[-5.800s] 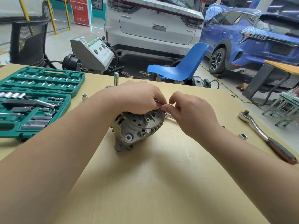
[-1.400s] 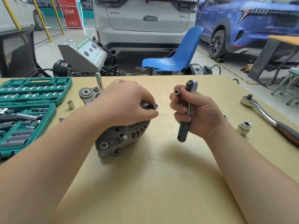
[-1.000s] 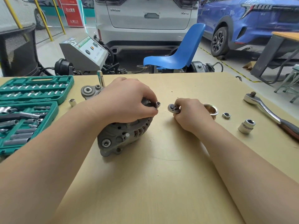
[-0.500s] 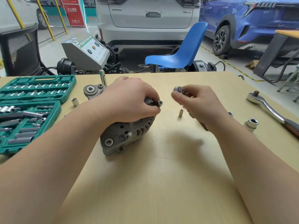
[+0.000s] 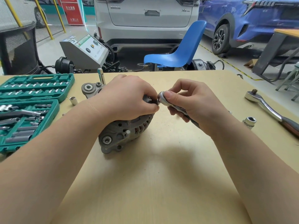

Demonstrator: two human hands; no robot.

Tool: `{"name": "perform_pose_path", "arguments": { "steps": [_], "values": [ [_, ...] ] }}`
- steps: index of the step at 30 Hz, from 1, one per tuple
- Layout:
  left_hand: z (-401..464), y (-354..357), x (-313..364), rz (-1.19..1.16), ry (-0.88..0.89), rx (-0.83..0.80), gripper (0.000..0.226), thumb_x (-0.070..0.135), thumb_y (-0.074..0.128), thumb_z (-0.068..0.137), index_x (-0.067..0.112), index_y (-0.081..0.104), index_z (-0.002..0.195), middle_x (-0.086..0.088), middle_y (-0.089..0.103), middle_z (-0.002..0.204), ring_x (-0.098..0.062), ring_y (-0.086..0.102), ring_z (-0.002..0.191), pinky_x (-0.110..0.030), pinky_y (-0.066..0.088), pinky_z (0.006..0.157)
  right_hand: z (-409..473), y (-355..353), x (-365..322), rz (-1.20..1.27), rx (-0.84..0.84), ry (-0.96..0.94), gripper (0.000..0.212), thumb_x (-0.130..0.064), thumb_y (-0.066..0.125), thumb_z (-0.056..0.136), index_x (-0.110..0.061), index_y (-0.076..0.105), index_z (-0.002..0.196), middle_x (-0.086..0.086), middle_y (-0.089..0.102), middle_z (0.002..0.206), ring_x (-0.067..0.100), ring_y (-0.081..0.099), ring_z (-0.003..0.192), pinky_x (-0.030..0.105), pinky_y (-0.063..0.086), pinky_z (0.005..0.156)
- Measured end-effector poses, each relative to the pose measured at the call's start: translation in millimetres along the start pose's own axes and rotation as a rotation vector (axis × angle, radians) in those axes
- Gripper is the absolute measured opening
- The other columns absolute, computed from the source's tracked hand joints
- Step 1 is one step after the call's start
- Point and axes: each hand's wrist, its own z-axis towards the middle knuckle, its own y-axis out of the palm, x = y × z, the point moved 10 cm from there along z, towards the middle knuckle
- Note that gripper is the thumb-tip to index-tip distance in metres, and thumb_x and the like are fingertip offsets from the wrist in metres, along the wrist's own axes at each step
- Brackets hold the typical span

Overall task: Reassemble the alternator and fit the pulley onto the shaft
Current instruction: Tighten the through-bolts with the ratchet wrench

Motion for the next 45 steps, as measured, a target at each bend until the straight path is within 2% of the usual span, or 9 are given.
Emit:
{"name": "perform_pose_path", "arguments": {
  "steps": [13, 18, 23, 27, 31, 34, 37, 41, 45],
  "values": [
    [2, 1, 1, -0.036, -0.036, -0.008, 0.023, 0.054, 0.066, 0.096, 0.043, 0.081, 0.109, 0.013, 0.074, 0.097, -0.018, 0.058, 0.098, -0.035, 0.029, 0.076, -6, -4, -11, -0.272, 0.113, 0.122, 0.026, -0.038, 0.072, 0.099, -0.018, 0.066, 0.082, 0.009, 0.073, 0.064, 0.014, 0.051, 0.05, 0.027, 0.04, 0.044],
    [2, 2, 3, -0.034, -0.028, -0.039, 0.023, 0.055, 0.065, 0.097, 0.043, 0.081, 0.108, 0.014, 0.075, 0.096, -0.018, 0.059, 0.097, -0.032, 0.03, 0.072, 3, 2, -25, -0.37, -0.049, 0.077, 0.027, -0.036, 0.075, 0.096, -0.022, 0.066, 0.075, 0.01, 0.074, 0.067, 0.015, 0.05, 0.053, 0.024, 0.04, 0.047],
    [2, 2, 3, -0.025, -0.019, -0.039, 0.024, 0.056, 0.064, 0.096, 0.042, 0.081, 0.106, 0.014, 0.076, 0.1, -0.018, 0.06, 0.1, -0.035, 0.032, 0.085, 17, 9, -38, -0.621, -0.233, 0.095, 0.018, -0.037, 0.077, 0.094, -0.027, 0.069, 0.082, 0.005, 0.079, 0.079, 0.021, 0.065, 0.072, 0.042, 0.052, 0.069],
    [-1, -3, 2, -0.025, -0.019, 0.013, 0.025, 0.057, 0.064, 0.095, 0.04, 0.08, 0.104, 0.011, 0.073, 0.093, -0.018, 0.058, 0.094, -0.034, 0.028, 0.077, 16, 9, -36, -0.635, -0.218, 0.147, 0.023, -0.043, 0.073, 0.097, -0.024, 0.069, 0.085, 0.002, 0.079, 0.076, 0.012, 0.069, 0.059, 0.026, 0.053, 0.054],
    [-3, -6, 1, -0.063, -0.016, 0.051, 0.027, 0.063, 0.067, 0.092, 0.04, 0.077, 0.099, 0.014, 0.067, 0.081, -0.006, 0.052, 0.079, -0.02, 0.022, 0.066, -3, 18, -24, -0.555, -0.1, 0.234, 0.019, -0.041, 0.063, 0.104, -0.023, 0.059, 0.104, 0.007, 0.078, 0.072, 0.025, 0.077, 0.058, 0.038, 0.063, 0.053],
    [-1, -4, -2, -0.067, -0.026, 0.045, 0.023, 0.062, 0.067, 0.094, 0.041, 0.077, 0.099, 0.016, 0.065, 0.08, 0.0, 0.048, 0.078, -0.027, 0.025, 0.067, -10, 24, -41, -0.858, 0.007, 0.072, 0.025, -0.054, 0.062, 0.098, -0.03, 0.058, 0.104, -0.001, 0.075, 0.081, 0.015, 0.074, 0.058, 0.042, 0.064, 0.058],
    [2, -1, -4, -0.072, -0.043, 0.027, 0.024, 0.065, 0.068, 0.093, 0.043, 0.078, 0.097, 0.018, 0.069, 0.084, -0.006, 0.05, 0.08, -0.034, 0.027, 0.083, -14, 25, -55, -0.991, 0.059, -0.022, 0.036, -0.062, 0.067, 0.091, -0.028, 0.063, 0.103, -0.005, 0.071, 0.084, 0.014, 0.072, 0.068, 0.041, 0.062, 0.065],
    [3, 0, -6, -0.097, -0.056, 0.032, 0.024, 0.064, 0.071, 0.091, 0.042, 0.081, 0.092, 0.018, 0.069, 0.078, -0.003, 0.051, 0.079, -0.034, 0.029, 0.078, -13, 35, -62, -1.175, 0.002, -0.146, 0.029, -0.045, 0.065, 0.099, -0.025, 0.059, 0.118, -0.003, 0.069, 0.096, 0.022, 0.064, 0.084, 0.042, 0.058, 0.072],
    [2, 1, -10, -0.125, -0.074, 0.021, 0.021, 0.061, 0.074, 0.089, 0.042, 0.083, 0.091, 0.018, 0.066, 0.071, 0.001, 0.051, 0.076, -0.018, 0.024, 0.068, -10, 44, -67, -1.354, -0.136, -0.348, 0.024, -0.023, 0.065, 0.1, -0.024, 0.054, 0.122, -0.002, 0.07, 0.101, 0.03, 0.061, 0.09, 0.046, 0.055, 0.074]
  ]
}}
